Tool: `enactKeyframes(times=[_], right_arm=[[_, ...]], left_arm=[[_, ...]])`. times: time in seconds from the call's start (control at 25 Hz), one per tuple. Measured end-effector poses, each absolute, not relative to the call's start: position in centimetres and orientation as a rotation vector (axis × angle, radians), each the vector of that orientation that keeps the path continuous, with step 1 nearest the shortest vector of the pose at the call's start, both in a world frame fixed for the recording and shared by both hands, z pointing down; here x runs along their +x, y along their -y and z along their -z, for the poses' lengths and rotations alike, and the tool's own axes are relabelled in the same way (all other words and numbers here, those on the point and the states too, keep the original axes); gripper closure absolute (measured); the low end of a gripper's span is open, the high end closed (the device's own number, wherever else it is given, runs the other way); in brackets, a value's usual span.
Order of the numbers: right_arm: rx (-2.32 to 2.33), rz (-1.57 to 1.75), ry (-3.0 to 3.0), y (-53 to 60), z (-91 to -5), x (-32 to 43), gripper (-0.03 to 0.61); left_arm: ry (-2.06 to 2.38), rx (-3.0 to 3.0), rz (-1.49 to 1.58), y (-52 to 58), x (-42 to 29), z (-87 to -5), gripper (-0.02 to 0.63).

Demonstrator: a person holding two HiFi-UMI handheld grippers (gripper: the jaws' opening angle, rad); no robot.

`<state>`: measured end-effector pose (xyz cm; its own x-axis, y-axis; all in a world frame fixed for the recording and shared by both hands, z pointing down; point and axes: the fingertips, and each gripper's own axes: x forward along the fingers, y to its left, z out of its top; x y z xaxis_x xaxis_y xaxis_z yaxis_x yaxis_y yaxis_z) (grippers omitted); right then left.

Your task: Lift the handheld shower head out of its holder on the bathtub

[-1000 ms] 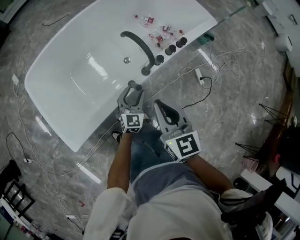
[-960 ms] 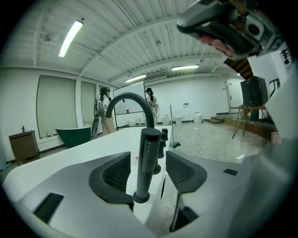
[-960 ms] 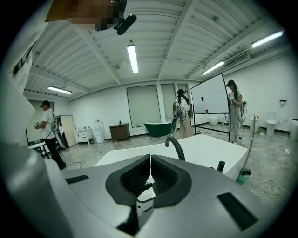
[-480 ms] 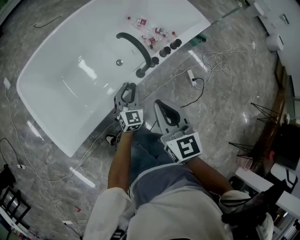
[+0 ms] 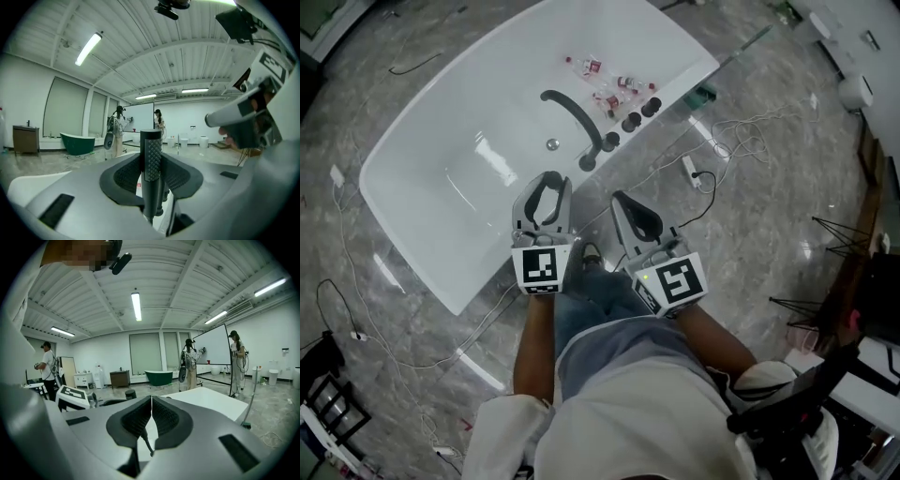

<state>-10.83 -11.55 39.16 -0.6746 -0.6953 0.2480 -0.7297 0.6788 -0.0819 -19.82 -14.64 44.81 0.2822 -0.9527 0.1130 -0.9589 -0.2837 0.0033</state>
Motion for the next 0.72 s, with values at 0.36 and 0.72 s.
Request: enactKeyframes(times=[0.36, 0.72], right_arm=[[1.202, -0.168, 2.782, 9.9, -26.6, -5.7, 0.560], [1.196, -0.063, 2.885, 7.4, -18.6, -1.8, 0.560]], left_arm=[[1.799, 2.534, 0.145, 10.0, -14.0, -22.8, 0.469], [1.813, 2.511, 0.496, 5.0, -9.7, -11.6, 0.471]])
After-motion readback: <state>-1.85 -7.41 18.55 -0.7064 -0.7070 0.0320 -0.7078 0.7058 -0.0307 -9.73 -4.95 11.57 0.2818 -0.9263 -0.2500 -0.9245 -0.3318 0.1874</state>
